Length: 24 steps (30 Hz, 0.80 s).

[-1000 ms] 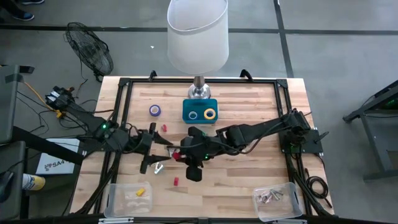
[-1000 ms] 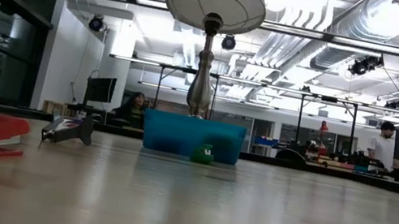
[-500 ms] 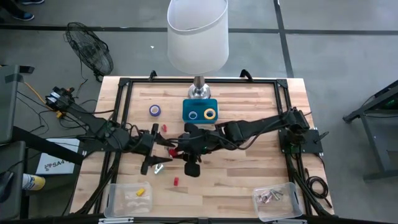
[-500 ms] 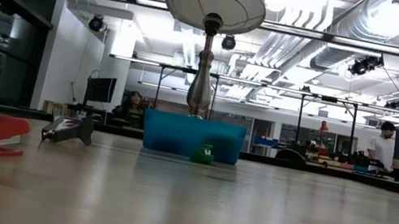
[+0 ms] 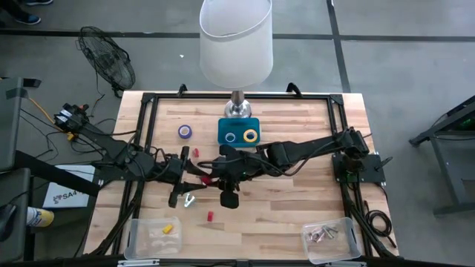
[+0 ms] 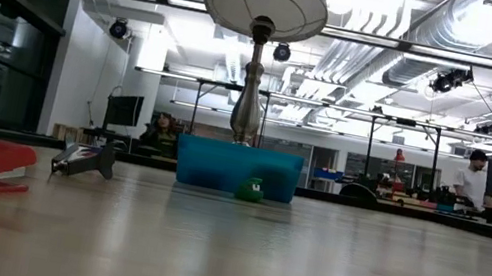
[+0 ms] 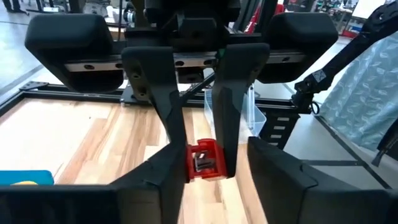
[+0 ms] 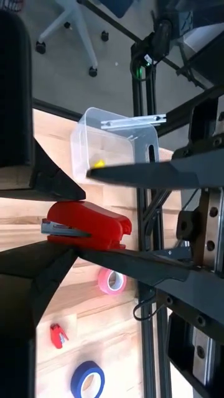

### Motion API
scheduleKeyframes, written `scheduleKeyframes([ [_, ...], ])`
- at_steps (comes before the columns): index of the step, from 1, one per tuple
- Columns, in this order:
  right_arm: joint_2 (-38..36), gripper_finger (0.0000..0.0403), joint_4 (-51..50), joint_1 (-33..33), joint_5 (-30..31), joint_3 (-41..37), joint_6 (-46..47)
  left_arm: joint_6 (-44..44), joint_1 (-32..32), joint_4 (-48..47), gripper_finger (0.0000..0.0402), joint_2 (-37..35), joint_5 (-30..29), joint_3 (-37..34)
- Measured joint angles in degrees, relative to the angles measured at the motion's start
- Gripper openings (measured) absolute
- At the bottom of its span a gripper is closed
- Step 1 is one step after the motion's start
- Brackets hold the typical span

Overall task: Pick and place Stapler, Stapler remover, tape
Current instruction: Put the right red stapler into the left transparent bin

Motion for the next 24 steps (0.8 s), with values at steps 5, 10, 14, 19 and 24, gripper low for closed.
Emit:
scheduleKeyframes([
  [5, 0.00, 0.0078, 0.04, 0.04, -0.11, 0.00, -0.44, 0.00, 0.00, -0.03, 0.0119, 0.00, -0.04, 0.00],
  [10, 0.00, 0.0078, 0.04, 0.05, -0.16, 0.00, -0.62, -0.25, 0.02, -0.07, 0.0082, 0.00, 0.36, 0.00],
  [14, 0.00, 0.0078, -0.13, 0.07, 0.06, -0.02, -0.96, -0.90, 0.02, -0.36, 0.0057, -0.02, 0.83, 0.00],
  [19, 0.00, 0.0078, -0.15, 0.07, 0.06, -0.04, -0.89, -0.80, 0.02, -0.41, 0.0056, -0.02, 0.92, 0.00],
  [24, 0.01, 0.0087, -0.13, 0.04, 0.04, -0.04, -0.51, -0.23, 0.02, -0.44, 0.0061, -0.02, 1.01, 0.00],
])
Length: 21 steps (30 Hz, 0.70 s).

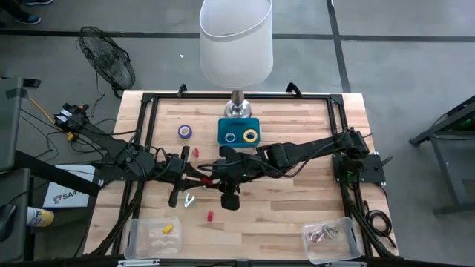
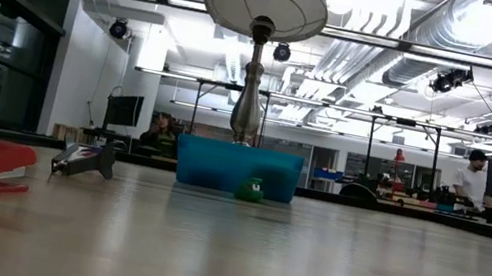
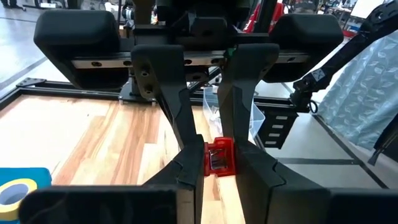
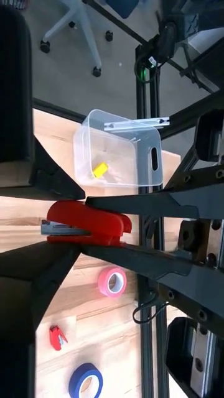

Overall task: Pick and place Stapler, Stapler remover, tape
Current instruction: Put the right red stapler into the left transparent bin

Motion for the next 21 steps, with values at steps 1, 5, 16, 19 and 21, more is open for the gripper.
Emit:
scheduleKeyframes([
  [1, 0.01, 0.0093, -0.04, 0.00, 0.04, 0.00, 0.24, 0.23, 0.00, -0.02, 0.0061, 0.00, 0.00, 0.00],
  [5, 0.01, 0.0122, -0.57, -0.04, -0.05, 0.00, 2.86, 0.89, -0.04, -0.18, 0.0061, 0.00, 0.20, 0.00],
  [16, 0.01, 0.0191, -9.67, -0.07, -0.92, 0.00, 7.69, 0.46, -0.08, -4.81, 0.0061, 0.00, 0.03, 0.00],
  [19, 0.01, 0.0196, -14.79, -0.07, -0.93, 0.00, 9.33, -1.44, -0.09, -8.18, 0.0061, 0.00, 2.61, 0.00],
  [21, 0.01, 0.0196, -18.01, -0.07, -0.51, 0.00, 10.32, -3.80, -0.11, -10.91, 0.0061, 0.00, 5.99, 0.00],
])
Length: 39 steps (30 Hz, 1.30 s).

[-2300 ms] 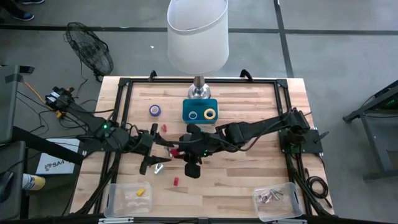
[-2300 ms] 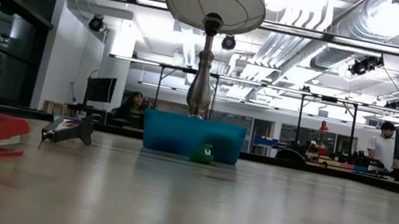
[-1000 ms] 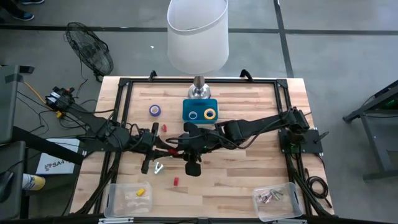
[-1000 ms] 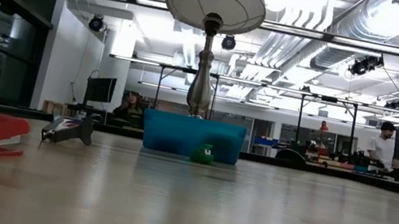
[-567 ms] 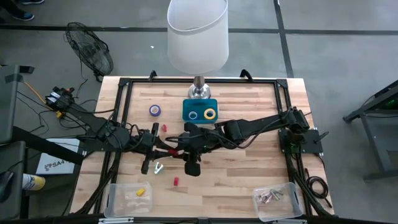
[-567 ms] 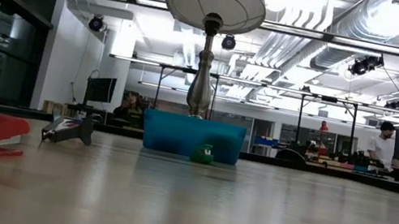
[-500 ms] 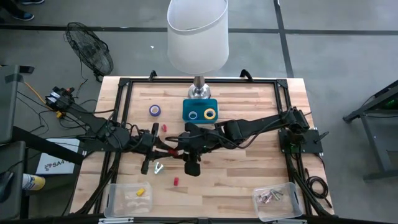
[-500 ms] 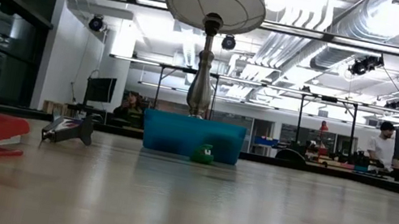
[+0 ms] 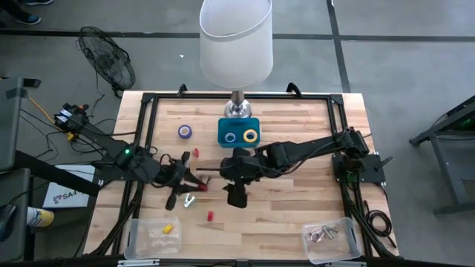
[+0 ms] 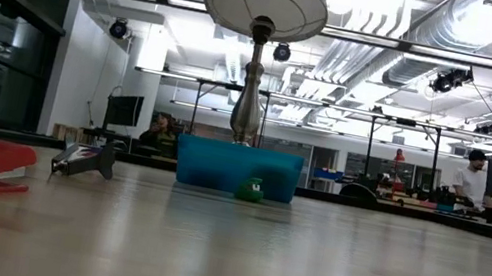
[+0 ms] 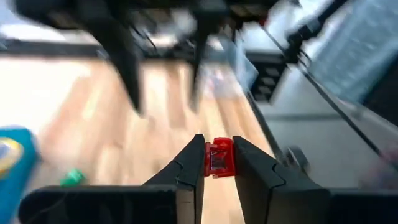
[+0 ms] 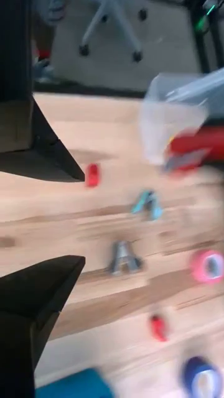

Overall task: Pick and place Stapler, Stapler remover, tape
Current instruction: Put the right red stapler into the left transparent bin

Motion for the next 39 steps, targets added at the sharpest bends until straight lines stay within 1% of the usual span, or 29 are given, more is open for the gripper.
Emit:
scheduleKeyframes([
  [3, 0.00, 0.0197, -3.68, 0.00, 1.41, 0.00, 1.01, -4.25, -0.21, -5.26, 0.0061, 0.00, 6.24, 0.00],
  [5, 0.00, 0.0197, -5.27, 0.00, 2.87, 0.00, 1.52, -7.22, -1.42, -9.09, 0.0061, 0.00, 9.29, 0.00],
  [7, 0.00, 0.0197, -5.87, 0.00, 4.31, 0.00, 2.08, -10.15, -3.13, -12.85, 0.0061, 0.00, 11.53, 0.00],
  [10, 0.00, 0.0197, -6.01, 0.00, 5.88, 0.00, 2.99, -15.10, -6.67, -17.26, 0.0061, 0.00, 12.71, 0.00],
  [13, 0.00, 0.0197, -6.03, 0.00, 7.63, 0.00, 3.20, -19.92, -11.04, -19.57, 0.0061, 0.02, 12.52, 0.00],
  [18, 0.00, 0.0197, -5.94, 0.00, 9.35, 0.00, 3.51, -28.56, -19.54, -20.16, 0.0061, 1.81, 9.34, 0.00],
  [22, 0.00, 0.0197, -5.86, 0.02, 11.08, 0.00, 4.71, -35.48, -25.96, -20.24, 0.0062, 5.69, 7.08, 0.00],
  [25, 0.00, 0.0197, -5.86, 0.02, 12.00, 0.00, 4.88, -40.02, -29.46, -20.20, 0.0062, 9.28, 6.77, 0.00],
  [28, 0.00, 0.0197, -5.84, 0.02, 12.50, 0.00, 4.88, -43.61, -31.36, -19.66, 0.0062, 12.81, 6.72, 0.00],
  [32, 0.00, 0.0197, -5.23, 0.02, 12.53, 0.00, 4.88, -46.81, -32.33, -18.82, 0.0062, 16.74, 7.22, 0.00],
  [39, 0.00, 0.0197, -4.83, 0.02, 12.50, 0.00, 5.10, -48.51, -32.26, -18.66, 0.0062, 21.06, 8.23, 0.00],
])
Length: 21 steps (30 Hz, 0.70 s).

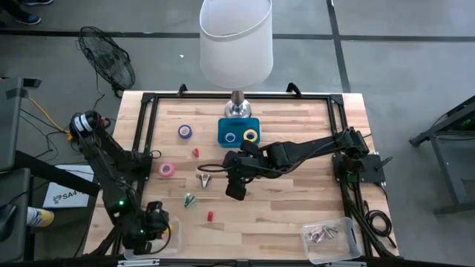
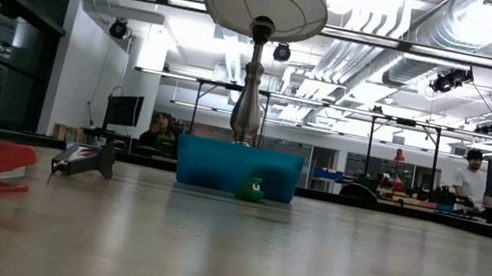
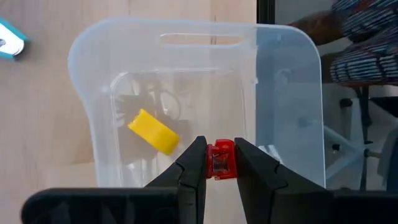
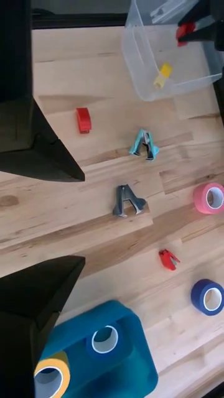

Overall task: Pick and place Stapler, Stapler remover, tape
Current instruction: Put the right red stapler into the left transparent bin, then put the green stapler into the left transparent bin

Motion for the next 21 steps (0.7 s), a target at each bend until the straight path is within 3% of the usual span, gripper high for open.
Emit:
scheduleKeyframes([
  [8, 0.00, 0.0196, -0.09, 0.22, -0.16, 0.00, 1.48, 0.06, 0.02, -0.51, 0.0072, 0.89, 1.83, 0.00],
  [16, 0.00, 0.0196, 0.96, 0.67, -0.13, -1.09, 2.07, 0.30, 0.02, -0.51, 0.0126, 0.89, 2.00, 0.00],
  [21, 0.05, 0.0197, 3.08, 0.96, -3.32, -5.31, 1.37, 0.48, 0.02, -0.65, 0.0161, 0.89, 2.00, 0.00],
])
